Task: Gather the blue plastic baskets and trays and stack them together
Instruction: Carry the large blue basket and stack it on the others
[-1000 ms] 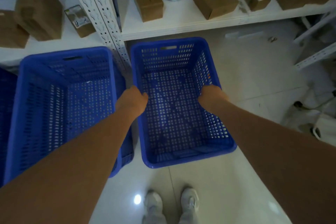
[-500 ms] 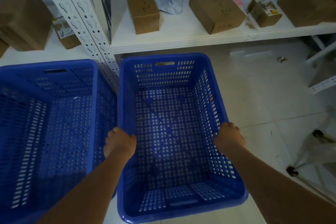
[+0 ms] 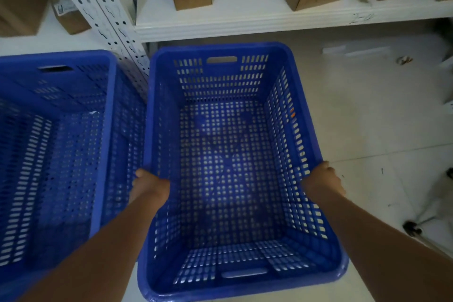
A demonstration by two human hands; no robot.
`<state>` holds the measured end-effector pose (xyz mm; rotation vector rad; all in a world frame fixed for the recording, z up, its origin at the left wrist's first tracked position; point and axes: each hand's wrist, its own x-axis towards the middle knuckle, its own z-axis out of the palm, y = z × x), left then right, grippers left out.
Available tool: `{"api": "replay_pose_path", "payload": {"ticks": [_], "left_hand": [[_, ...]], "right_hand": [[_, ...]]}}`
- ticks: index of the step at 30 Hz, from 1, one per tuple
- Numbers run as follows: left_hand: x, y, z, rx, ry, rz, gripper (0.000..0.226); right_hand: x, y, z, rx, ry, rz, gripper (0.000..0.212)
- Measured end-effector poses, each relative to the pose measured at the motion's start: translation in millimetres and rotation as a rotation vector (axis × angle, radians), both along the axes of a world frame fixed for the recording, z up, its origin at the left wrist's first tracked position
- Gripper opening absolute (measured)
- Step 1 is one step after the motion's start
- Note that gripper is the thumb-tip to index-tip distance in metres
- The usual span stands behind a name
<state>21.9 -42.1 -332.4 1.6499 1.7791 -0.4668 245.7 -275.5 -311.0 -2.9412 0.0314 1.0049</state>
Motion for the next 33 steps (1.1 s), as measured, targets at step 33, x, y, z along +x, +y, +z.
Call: {"api": "replay_pose_path", "payload": {"ticks": [33], "left_hand": [[-47, 6, 197, 0.412, -0.511, 0.215, 0.052]], "right_hand": [[-12, -53, 169, 0.428, -0.28, -0.285, 0.024]]}}
